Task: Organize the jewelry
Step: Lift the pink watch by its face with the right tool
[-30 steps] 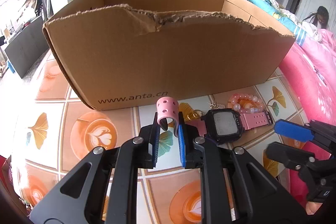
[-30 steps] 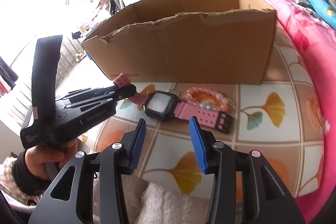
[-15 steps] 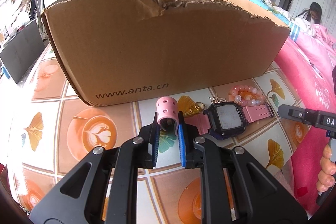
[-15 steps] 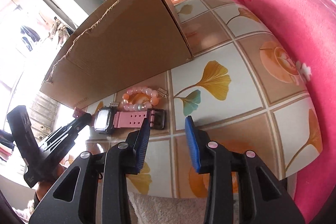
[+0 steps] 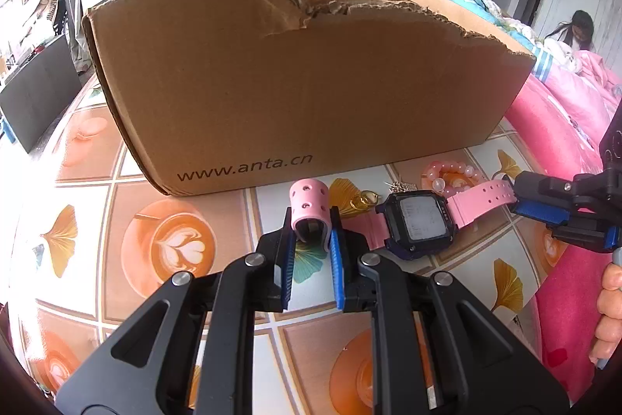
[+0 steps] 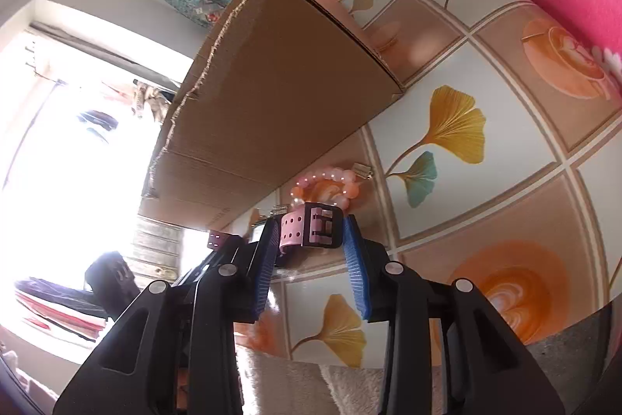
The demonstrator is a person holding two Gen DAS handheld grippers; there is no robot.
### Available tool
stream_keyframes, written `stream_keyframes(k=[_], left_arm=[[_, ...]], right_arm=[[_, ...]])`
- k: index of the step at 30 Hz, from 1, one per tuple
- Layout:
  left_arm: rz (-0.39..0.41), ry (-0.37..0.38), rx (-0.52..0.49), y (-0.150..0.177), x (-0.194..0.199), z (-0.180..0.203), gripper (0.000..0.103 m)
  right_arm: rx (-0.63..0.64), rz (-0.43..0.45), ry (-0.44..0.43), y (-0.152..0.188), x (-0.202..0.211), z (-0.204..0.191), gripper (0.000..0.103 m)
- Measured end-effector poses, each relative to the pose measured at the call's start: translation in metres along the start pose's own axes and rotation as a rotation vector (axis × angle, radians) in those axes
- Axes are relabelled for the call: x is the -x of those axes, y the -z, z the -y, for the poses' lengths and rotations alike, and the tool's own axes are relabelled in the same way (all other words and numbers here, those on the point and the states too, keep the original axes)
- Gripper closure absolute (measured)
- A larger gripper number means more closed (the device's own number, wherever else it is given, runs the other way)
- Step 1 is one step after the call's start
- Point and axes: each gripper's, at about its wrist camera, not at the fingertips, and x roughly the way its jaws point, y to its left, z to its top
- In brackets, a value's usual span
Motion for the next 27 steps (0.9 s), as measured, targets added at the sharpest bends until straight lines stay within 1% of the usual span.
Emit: stream_keyframes(k=[2,5,8,14,18,20,22,24,25,27], left_arm=[[0.000,0.003,0.004,0.000,0.000,-0.001,0.088],[0.005,0.004,0.006,0.000,0.000,-0.001,0.088],[0.008,0.002,0.002,0.001,0.001,-0.001,0.088],[0.011,0.003,0.007,0.001,0.000,-0.001,0.088],[0.022,-0.003,-0.001,0.003,0.001,0.001,0.088],[0.026,0.004,-0.004,0.003,0.001,0.001,0.088],[0.024,0.049,0.043,0.002,0.001,-0.007,0.088],[0.016,0.106,0.104,0.001,0.003,-0.017,0.088],[0.022,0.123,0.115,0.001,0.006,-0.019,0.088],[0.044,0.119,0.088,0.000,0.016,-0.015,0.089]], right_arm=[[-0.011,0.008,-0.053,0.001,0.001,-0.003,0.069],[0.040,0.034,-0.030,0.004,0.004,-0.015,0.069],[0.063,0.036,-0.033,0.005,0.001,-0.021,0.069],[0.124,0.022,0.062,0.011,-0.011,-0.026,0.070],[0.179,0.057,0.129,0.011,-0.011,-0.037,0.083],[0.210,0.075,0.173,0.010,-0.013,-0.045,0.083],[0.237,0.094,0.195,0.008,-0.012,-0.050,0.084],[0.246,0.090,0.168,0.004,-0.009,-0.059,0.098],[0.254,0.096,0.162,0.004,-0.007,-0.065,0.098],[0.300,0.112,0.162,0.004,-0.002,-0.080,0.098]])
